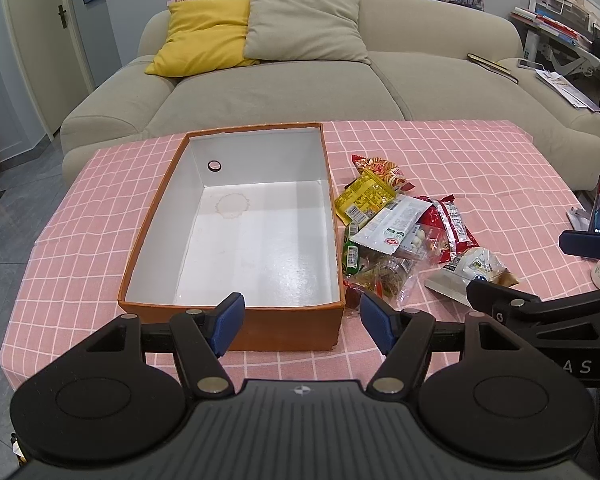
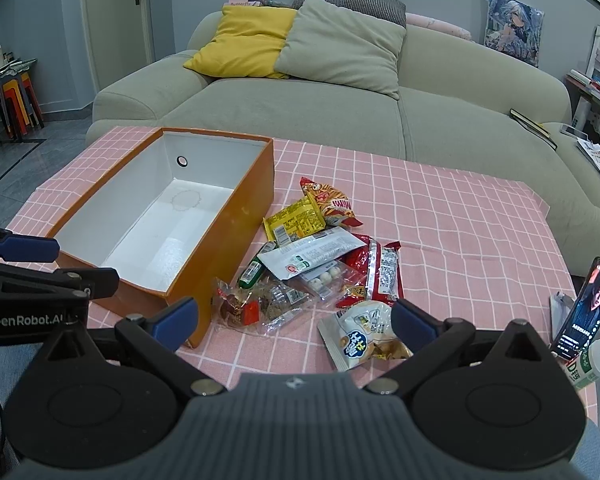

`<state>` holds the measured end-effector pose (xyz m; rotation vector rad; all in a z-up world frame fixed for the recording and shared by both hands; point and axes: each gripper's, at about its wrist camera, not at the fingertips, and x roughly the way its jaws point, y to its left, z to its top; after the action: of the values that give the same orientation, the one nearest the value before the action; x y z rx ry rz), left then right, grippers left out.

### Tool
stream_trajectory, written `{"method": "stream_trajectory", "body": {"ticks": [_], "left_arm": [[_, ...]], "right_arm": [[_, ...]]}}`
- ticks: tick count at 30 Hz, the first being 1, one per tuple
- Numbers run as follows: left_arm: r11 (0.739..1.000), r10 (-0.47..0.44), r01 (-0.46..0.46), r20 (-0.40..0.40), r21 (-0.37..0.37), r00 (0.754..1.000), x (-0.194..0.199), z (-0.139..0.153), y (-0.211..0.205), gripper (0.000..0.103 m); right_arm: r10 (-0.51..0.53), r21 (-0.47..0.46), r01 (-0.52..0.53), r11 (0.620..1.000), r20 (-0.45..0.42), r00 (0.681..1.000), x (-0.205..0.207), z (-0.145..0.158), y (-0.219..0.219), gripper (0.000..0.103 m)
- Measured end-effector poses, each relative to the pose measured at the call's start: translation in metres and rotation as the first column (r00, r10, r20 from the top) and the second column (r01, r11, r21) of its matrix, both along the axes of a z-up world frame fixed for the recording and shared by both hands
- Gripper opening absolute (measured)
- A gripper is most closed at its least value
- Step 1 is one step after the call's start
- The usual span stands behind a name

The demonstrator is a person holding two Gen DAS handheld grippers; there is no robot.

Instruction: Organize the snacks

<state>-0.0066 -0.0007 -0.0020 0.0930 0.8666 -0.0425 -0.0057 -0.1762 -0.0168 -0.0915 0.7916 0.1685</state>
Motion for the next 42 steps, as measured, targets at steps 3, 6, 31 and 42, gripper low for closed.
{"method": "stream_trajectory", "body": {"ticks": [3, 6, 31, 42], "left_arm": [[1.0, -0.001, 0.001, -0.003, 0.002, 1.0, -0.001, -0.004, -0.004, 0.078], [1.0, -0.005, 0.005, -0.005, -0.004, 1.0, -0.003, -0.006, -0.006, 0.078], [0.927, -0.359, 0.34, -0.115, -0.157, 0.926, 0.032, -0.046, -0.068, 0.037], [0.909, -0.414, 0.415, -0.185, -0.036, 0.891, 0.078, -0.077, -0.094, 0.053]], "right_arm": [[0.0, 0.001, 0.0, 1.0, -0.003, 1.0, 0.0, -0.001, 0.0, 0.099], [0.013, 0.025, -0.013, 1.0, -0.013, 1.0, 0.001, -0.003, -0.002, 0.099], [0.075, 0.013, -0.074, 0.997, -0.043, 0.996, 0.013, -0.072, -0.055, 0.078], [0.081, -0.077, -0.089, 0.993, -0.103, 0.991, 0.06, -0.101, -0.064, 0.083]]}}
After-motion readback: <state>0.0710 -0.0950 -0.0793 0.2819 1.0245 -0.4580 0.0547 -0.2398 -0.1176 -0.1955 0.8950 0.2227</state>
